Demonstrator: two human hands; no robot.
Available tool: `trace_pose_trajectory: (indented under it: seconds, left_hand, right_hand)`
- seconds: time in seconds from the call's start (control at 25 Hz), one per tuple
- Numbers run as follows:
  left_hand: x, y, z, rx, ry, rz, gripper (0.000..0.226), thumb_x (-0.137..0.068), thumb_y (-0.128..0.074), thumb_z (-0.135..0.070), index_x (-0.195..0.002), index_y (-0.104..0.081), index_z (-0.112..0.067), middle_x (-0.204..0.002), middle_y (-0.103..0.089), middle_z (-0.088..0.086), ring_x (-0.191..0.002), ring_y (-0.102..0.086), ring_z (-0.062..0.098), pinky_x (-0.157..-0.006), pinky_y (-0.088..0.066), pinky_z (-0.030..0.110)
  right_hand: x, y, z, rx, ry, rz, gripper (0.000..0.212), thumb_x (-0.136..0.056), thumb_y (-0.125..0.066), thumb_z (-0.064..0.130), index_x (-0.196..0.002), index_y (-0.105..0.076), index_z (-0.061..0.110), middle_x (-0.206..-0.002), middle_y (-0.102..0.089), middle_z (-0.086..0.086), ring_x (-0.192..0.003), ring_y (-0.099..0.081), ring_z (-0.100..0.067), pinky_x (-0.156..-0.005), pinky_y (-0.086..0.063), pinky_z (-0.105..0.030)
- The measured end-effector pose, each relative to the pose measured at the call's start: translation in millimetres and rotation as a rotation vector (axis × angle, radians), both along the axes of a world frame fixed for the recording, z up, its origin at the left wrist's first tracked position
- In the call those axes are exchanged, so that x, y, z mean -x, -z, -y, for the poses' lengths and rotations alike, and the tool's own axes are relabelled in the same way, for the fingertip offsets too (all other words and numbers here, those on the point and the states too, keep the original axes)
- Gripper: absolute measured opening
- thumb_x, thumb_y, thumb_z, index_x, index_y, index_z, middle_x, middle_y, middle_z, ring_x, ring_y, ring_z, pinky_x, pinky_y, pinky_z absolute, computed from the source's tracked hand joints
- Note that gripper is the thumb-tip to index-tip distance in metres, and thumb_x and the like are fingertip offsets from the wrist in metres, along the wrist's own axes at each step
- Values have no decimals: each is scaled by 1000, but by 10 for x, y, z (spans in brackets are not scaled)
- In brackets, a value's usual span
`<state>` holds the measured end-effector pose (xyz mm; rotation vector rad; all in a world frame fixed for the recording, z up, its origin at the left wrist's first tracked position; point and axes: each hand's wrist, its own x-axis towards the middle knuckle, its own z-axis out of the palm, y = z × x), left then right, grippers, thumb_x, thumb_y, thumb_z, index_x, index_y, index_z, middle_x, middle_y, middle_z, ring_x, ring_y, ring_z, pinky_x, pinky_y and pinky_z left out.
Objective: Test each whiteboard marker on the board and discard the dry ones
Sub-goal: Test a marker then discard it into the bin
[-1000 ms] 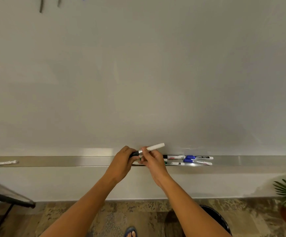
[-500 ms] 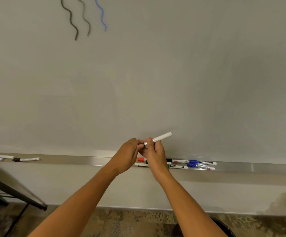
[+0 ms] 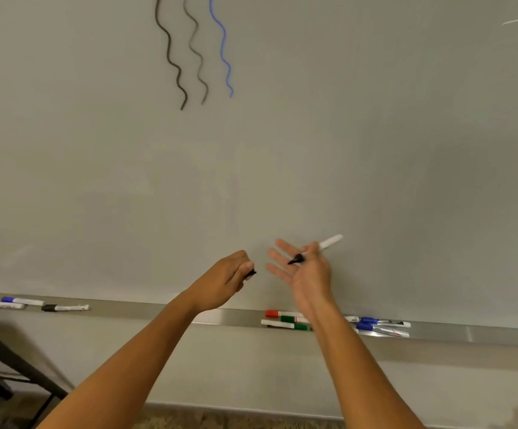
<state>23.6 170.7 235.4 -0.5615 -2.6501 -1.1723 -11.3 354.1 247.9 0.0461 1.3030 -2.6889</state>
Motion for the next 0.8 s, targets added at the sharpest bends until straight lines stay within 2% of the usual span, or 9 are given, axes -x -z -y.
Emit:
trace_pose_trajectory:
  seconds: [0.16, 0.28, 0.36, 0.44, 0.52, 0.6, 0.64, 0.72, 0.8]
  left_hand:
    - [-39, -57, 510, -61, -80, 46, 57, -94, -29, -64, -78, -49, -14, -73, -49, -6, -63, -50, 7, -67, -44, 25]
    - [78, -255, 769, 8, -153, -84, 49, -88, -50, -65, -67, -46, -21, -64, -46, -8, -58, -44, 6, -59, -38, 19]
    - [190, -437, 926, 152, -249, -272, 50, -85, -56, -64, -55, -37, -29, -55, -40, -10, -49, -39, 9, -52, -35, 19]
    - [286, -676, 1076, 262, -423, -446, 58, -87, -50, -63, -48, -29, -26, -44, -32, -9, -40, -32, 10, -48, -29, 21]
    - [402, -960, 1254, 205, -545, -533, 63, -90, -47, -63, -45, -34, -21, -37, -29, -7, -35, -29, 12, -44, -31, 23]
    - [517, -1310, 1423, 144, -587, -598, 68, -93, -43, -64, -45, -46, -16, -36, -40, -4, -32, -35, 13, -42, -39, 28]
    - [570, -1493, 1504, 149, -597, -650, 69, -94, -42, -63, -44, -44, -16, -35, -40, -3, -31, -36, 14, -42, -39, 29]
    - [631, -1864, 1623, 182, -629, -760, 65, -94, -46, -55, -42, -29, -20, -34, -27, -6, -31, -26, 11, -42, -32, 26]
    - [686, -2217, 1722, 198, -654, -841, 64, -96, -50, -46, -43, -22, -22, -35, -20, -10, -31, -20, 9, -44, -28, 24]
  right_hand:
    - [238, -313, -115, -64, 61, -152, 35, -108, -32, 38, -91, -53, 16, -124, -71, -9, -111, -69, -34, -93, -54, -59]
    - [277, -560, 110, -120, 74, -281, 32, -107, -37, 36, -94, -58, 15, -126, -69, -6, -108, -70, -31, -90, -56, -54]
    - [304, -719, 266, -179, 113, -354, 30, -106, -42, 34, -95, -63, 16, -113, -72, -3, -102, -71, -26, -86, -58, -50]
    - [346, -869, 393, -277, 164, -409, 27, -104, -49, 33, -94, -69, 17, -96, -69, -4, -87, -65, -20, -80, -58, -43]
    - [410, -1060, 507, -354, 199, -470, 22, -101, -57, 30, -95, -75, 21, -88, -57, -7, -74, -51, -14, -74, -56, -38]
    - [463, -1305, 586, -379, 208, -538, 14, -98, -63, 24, -99, -77, 22, -79, -54, -3, -66, -46, -12, -71, -54, -37]
    - [476, -1445, 618, -396, 218, -575, 12, -96, -66, 20, -102, -77, 21, -77, -57, -1, -65, -47, -12, -70, -54, -37]
    - [473, -1714, 666, -450, 272, -642, 12, -93, -69, 17, -103, -77, 19, -76, -62, 0, -64, -53, -11, -68, -56, -35]
    - [477, -1978, 726, -464, 334, -700, 12, -94, -67, 18, -100, -77, 15, -74, -64, 0, -63, -54, -11, -65, -54, -33]
